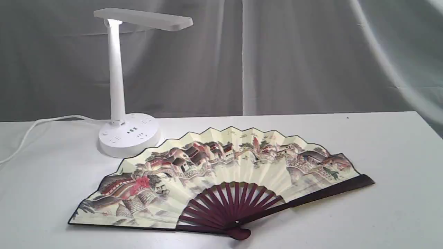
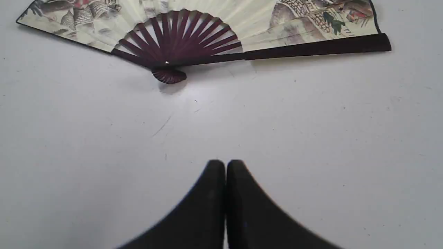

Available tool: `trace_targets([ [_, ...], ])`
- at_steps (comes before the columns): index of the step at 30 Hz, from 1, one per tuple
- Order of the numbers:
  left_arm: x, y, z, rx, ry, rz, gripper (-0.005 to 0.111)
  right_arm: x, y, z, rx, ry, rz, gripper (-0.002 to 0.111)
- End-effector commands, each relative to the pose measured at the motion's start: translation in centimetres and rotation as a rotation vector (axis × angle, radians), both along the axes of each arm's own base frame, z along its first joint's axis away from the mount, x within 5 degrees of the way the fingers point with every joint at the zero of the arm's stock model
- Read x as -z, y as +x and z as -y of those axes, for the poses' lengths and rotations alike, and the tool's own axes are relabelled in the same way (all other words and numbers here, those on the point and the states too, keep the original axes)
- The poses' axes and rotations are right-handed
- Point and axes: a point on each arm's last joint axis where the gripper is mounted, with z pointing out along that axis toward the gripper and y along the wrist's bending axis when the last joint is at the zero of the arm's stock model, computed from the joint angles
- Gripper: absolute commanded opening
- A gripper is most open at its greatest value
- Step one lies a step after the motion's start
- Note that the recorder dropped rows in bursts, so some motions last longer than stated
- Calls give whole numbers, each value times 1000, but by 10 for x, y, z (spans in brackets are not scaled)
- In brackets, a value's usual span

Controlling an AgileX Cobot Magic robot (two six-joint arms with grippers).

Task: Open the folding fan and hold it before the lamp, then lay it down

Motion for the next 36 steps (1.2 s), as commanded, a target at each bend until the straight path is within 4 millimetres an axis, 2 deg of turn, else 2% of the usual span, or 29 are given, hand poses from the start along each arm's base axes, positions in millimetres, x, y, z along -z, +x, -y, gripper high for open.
trace_targets([
  [1, 28, 22, -2, -179, -47, -7, 0, -4, -13, 1, -15, 0, 43, 0],
  [4, 48, 35, -6, -292, -44, -23, 0, -13, -33, 4, -15, 13, 134, 0],
  [7, 68, 43, -10, -364, 78, -29, 0, -20, -58, 8, -16, 24, 230, 0],
  [10, 82, 47, -11, -398, 127, -86, 0, -24, -83, 12, -17, 37, 327, 0],
  [14, 95, 53, -12, -396, 270, -55, 0, -27, -119, 17, -16, 65, 467, 0],
  [19, 102, 56, -12, -403, 289, -87, 0, -22, -170, 24, -17, 106, 675, 0],
  [23, 110, 55, -12, -390, 317, -130, 0, -16, -176, 25, -40, 76, 610, 0],
  [25, 108, 58, -13, -407, 305, -103, 0, -11, -173, 24, -42, 67, 583, 0],
  [29, 108, 59, -12, -411, 303, -108, 0, 6, -154, 23, -19, 72, 557, 0],
  [32, 108, 59, -12, -409, 309, -102, 0, 17, -137, 19, -3, 133, 585, 0],
  [36, 109, 58, -12, -406, 312, -109, 0, 41, -111, 16, 42, 212, 610, 0],
])
